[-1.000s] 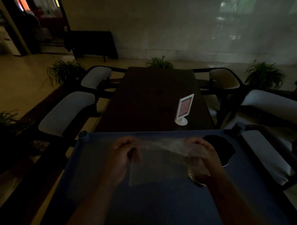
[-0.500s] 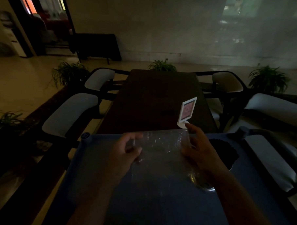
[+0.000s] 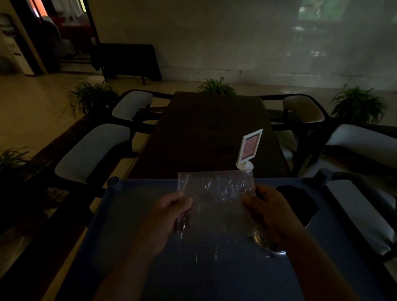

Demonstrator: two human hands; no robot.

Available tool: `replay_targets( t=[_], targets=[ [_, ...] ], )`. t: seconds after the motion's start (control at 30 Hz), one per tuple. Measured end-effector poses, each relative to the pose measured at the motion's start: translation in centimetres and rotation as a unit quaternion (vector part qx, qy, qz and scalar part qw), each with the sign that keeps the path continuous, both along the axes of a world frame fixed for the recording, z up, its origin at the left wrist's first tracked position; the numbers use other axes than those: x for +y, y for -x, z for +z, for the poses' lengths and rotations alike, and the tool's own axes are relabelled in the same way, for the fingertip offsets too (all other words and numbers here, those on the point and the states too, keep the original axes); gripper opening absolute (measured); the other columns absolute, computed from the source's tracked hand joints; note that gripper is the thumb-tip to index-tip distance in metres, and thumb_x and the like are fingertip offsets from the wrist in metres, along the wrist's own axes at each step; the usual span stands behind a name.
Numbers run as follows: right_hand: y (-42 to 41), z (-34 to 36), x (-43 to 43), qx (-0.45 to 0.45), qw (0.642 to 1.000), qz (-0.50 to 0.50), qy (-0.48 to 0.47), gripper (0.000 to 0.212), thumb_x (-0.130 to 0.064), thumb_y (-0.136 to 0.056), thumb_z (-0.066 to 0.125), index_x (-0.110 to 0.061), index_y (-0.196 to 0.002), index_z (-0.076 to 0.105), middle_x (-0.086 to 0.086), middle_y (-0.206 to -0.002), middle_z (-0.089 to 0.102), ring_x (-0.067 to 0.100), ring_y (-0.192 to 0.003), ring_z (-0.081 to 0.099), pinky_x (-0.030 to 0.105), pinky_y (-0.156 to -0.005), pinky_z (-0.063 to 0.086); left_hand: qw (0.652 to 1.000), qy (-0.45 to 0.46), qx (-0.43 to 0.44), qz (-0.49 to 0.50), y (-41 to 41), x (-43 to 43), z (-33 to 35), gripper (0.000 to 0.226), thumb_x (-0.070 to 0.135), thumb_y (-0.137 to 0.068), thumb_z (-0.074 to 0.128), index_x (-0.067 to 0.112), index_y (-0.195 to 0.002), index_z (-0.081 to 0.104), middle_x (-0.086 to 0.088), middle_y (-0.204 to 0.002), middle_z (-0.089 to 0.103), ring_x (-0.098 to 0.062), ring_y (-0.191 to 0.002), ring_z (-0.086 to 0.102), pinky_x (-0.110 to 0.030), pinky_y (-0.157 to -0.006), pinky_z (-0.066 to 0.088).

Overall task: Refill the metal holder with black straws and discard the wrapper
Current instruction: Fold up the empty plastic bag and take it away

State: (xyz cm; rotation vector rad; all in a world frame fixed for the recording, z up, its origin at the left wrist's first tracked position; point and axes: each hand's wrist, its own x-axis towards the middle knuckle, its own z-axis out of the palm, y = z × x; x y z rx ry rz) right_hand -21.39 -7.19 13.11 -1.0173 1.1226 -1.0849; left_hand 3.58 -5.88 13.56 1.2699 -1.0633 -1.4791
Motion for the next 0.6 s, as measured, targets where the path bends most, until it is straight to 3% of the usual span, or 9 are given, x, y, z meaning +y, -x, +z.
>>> replay_targets(
  t=[0.17,0.27,0.4,0.53,0.6],
  targets=[
    [0.1,-0.4,0.0,-0.024,0.998,0.056,0.013,0.032,-0.018,-0.086,0.065,-0.02,-0.117,0.066,0.014,-0.113,0.072,0.032,-0.101,0.071,0.041,-0.078,0.059,0.998,0.028,-0.057,0.019,-0.2,-0.1,0.2,0.015,0.021,-0.096,0.055,0.012,-0.095,0.067,0.008,-0.049,0.055,-0.004,-0.044,0.049,-0.02,-0.042,0.039],
    [-0.1,-0.7,0.0,-0.006,0.998,0.054,0.021,0.024,-0.016,-0.09,0.061,-0.017,-0.113,0.067,0.019,-0.109,0.071,0.038,-0.098,0.07,0.046,-0.077,0.058,0.999,0.024,-0.034,0.015,-0.3,-0.2,0.3,0.02,0.02,-0.097,0.052,0.018,-0.085,0.068,0.006,-0.049,0.046,-0.008,-0.044,0.042,-0.021,-0.041,0.033],
    [-0.6,0.0,0.2,-0.003,0.999,0.034,0.039,0.02,-0.022,-0.09,0.061,-0.019,-0.109,0.068,0.024,-0.099,0.071,0.039,-0.085,0.068,0.045,-0.071,0.056,0.998,0.012,-0.037,0.059,-0.1,-0.3,0.3,0.02,0.018,-0.096,0.051,0.02,-0.089,0.07,0.0,-0.056,0.055,-0.012,-0.05,0.05,-0.021,-0.046,0.038],
    [0.0,0.9,0.3,-0.057,0.997,0.044,0.04,0.025,-0.021,-0.09,0.06,-0.014,-0.114,0.064,0.025,-0.099,0.065,0.04,-0.081,0.061,0.048,-0.071,0.051,0.995,0.018,0.1,0.015,-0.3,-0.5,0.6,0.028,0.006,-0.097,0.041,0.013,-0.109,0.065,0.001,-0.054,0.042,-0.01,-0.045,0.04,-0.02,-0.039,0.033],
    [0.1,1.4,0.3,-0.087,0.994,0.051,0.029,0.025,-0.018,-0.09,0.056,-0.01,-0.114,0.062,0.025,-0.095,0.06,0.037,-0.076,0.06,0.045,-0.067,0.053,0.993,0.029,0.111,-0.004,-0.7,-0.6,0.9,0.029,0.005,-0.097,0.04,0.012,-0.113,0.063,-0.011,-0.063,0.047,-0.02,-0.053,0.048,-0.023,-0.045,0.04]
  ],
)
